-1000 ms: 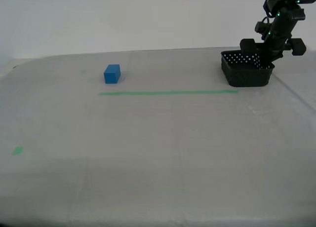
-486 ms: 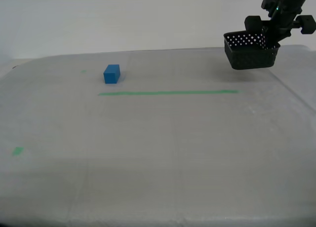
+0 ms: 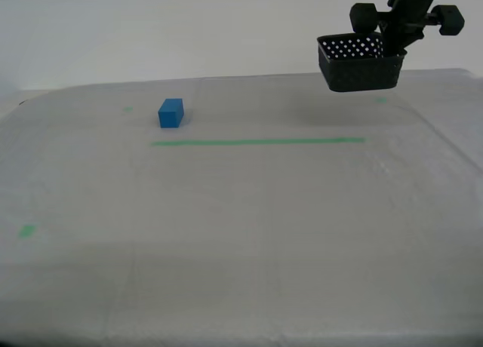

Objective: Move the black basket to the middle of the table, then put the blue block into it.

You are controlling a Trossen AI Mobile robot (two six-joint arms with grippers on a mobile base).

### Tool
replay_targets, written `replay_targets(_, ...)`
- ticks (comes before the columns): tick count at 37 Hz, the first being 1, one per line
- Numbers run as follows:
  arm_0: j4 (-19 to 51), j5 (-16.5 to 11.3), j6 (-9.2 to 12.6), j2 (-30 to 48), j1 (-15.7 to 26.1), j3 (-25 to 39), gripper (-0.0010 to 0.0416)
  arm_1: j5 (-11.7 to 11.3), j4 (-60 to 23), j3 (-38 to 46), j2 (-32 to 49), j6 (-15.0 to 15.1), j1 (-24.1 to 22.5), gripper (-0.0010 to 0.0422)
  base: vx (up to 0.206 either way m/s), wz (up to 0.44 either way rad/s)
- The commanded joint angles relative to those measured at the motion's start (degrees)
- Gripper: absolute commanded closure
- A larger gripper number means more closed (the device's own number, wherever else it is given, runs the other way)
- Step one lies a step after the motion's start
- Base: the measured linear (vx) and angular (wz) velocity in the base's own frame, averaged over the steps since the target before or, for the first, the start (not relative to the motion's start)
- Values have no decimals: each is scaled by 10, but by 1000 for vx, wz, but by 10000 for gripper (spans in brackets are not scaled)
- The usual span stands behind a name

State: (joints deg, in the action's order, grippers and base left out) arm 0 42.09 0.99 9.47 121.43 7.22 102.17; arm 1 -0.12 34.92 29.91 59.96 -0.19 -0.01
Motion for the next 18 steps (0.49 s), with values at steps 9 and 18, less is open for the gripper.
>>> replay_targets(9,13,25,55,-11,77,0,406,0,3,1,0,2,0,412,0,0)
replay_targets(18,30,26,109,-13,132,0,406,0,3,1,0,2,0,412,0,0)
